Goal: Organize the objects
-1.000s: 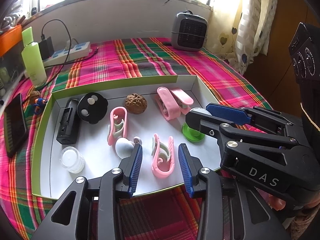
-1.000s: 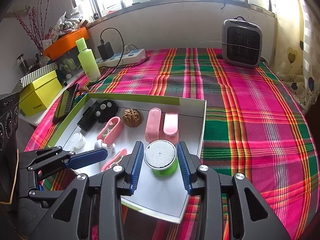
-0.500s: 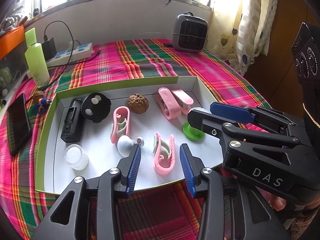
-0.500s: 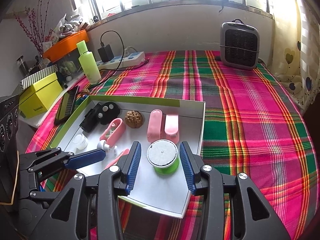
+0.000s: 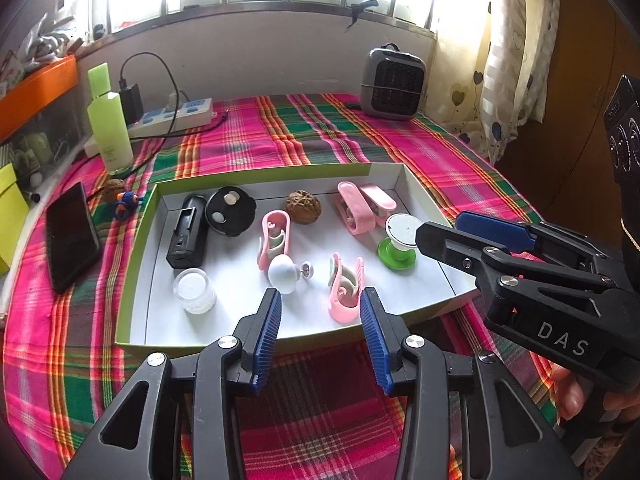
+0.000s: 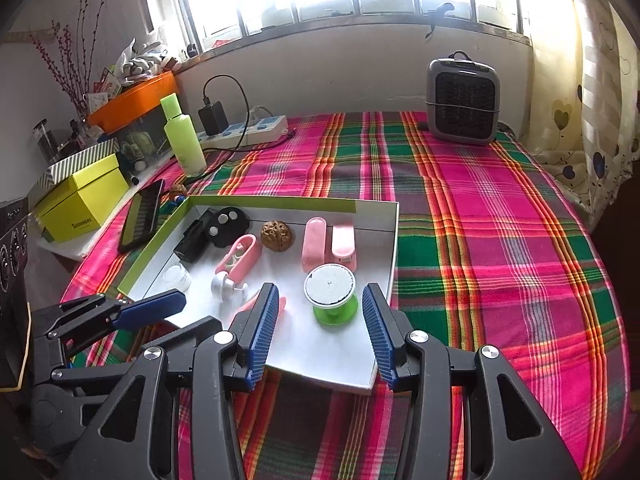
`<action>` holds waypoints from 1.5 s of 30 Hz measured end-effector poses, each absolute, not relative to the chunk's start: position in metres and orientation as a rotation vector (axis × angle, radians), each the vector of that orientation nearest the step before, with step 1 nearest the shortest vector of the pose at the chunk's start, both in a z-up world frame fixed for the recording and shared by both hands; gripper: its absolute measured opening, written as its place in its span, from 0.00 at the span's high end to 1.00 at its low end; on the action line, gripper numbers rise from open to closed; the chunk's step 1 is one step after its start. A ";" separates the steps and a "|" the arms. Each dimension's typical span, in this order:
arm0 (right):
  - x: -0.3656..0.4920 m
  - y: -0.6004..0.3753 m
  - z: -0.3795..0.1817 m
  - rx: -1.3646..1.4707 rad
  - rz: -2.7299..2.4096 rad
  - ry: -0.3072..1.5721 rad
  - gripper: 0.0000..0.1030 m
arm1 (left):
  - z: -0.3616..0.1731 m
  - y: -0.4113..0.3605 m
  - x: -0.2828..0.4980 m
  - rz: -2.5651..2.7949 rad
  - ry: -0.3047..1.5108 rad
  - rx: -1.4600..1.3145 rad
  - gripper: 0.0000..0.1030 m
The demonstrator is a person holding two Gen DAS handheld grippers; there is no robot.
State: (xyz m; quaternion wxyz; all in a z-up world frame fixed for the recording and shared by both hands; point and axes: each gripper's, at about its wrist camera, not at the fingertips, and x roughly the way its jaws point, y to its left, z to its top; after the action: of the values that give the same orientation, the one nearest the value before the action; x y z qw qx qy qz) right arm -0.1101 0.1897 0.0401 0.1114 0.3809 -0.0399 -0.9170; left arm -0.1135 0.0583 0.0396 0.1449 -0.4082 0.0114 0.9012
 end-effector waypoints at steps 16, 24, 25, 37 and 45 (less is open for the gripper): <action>-0.057 0.173 0.036 1.152 -2.738 -0.034 0.56 | 0.038 0.043 -0.066 2.715 0.071 -1.198 0.59; -0.041 0.167 0.013 1.261 -2.732 -0.014 0.56 | 0.020 0.036 -0.047 2.736 0.045 -1.258 0.58; -0.040 0.165 0.010 1.275 -2.727 -0.005 0.56 | 0.017 0.035 -0.045 2.743 0.039 -1.271 0.58; -0.026 0.163 -0.003 1.337 -2.743 0.001 0.56 | 0.003 0.024 -0.037 2.766 0.022 -1.319 0.57; -0.021 0.159 -0.004 1.344 -2.791 0.036 0.54 | 0.002 0.024 -0.037 2.763 0.031 -1.309 0.53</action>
State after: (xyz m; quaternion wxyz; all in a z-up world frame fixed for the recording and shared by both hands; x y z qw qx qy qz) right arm -0.0212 0.1594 -0.0044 0.0219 0.4337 0.0115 -0.9007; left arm -0.0370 0.0238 0.0025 0.0419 -0.4276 0.0102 0.9029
